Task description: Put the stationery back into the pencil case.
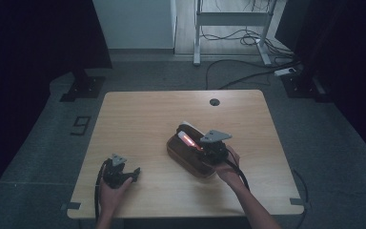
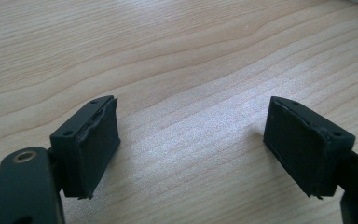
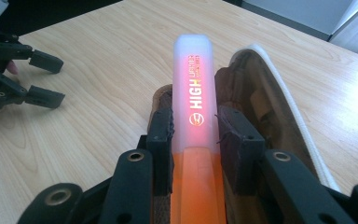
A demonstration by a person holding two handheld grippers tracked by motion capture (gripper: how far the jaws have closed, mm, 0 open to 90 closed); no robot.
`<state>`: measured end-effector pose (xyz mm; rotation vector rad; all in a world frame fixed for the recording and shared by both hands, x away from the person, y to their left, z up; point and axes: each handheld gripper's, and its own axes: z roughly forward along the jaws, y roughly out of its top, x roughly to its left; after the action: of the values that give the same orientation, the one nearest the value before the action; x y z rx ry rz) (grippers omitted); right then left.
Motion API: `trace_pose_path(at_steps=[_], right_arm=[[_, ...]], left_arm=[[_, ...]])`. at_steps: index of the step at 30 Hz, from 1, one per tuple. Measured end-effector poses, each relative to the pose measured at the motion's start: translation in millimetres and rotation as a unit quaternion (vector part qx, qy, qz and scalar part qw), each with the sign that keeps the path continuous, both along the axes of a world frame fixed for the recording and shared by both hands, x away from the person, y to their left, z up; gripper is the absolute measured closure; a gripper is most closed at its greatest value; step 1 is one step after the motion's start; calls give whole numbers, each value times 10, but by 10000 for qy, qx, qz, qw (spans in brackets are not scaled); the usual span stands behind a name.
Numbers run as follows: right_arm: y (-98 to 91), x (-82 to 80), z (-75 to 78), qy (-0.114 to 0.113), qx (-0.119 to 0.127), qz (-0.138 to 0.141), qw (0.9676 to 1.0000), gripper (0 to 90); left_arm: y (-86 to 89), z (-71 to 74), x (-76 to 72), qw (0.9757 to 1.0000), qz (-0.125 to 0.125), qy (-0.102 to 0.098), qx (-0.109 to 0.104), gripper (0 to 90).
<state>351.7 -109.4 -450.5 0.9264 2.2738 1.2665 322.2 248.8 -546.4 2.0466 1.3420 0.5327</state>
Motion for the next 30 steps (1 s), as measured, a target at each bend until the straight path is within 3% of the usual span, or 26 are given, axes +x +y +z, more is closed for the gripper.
trace_pose_path(at_steps=[30], right_arm=[[-216,192,-14,52,-167,-170,9997,653]], left_arm=[[-1,-1,0,10000,3,-2,1,177]])
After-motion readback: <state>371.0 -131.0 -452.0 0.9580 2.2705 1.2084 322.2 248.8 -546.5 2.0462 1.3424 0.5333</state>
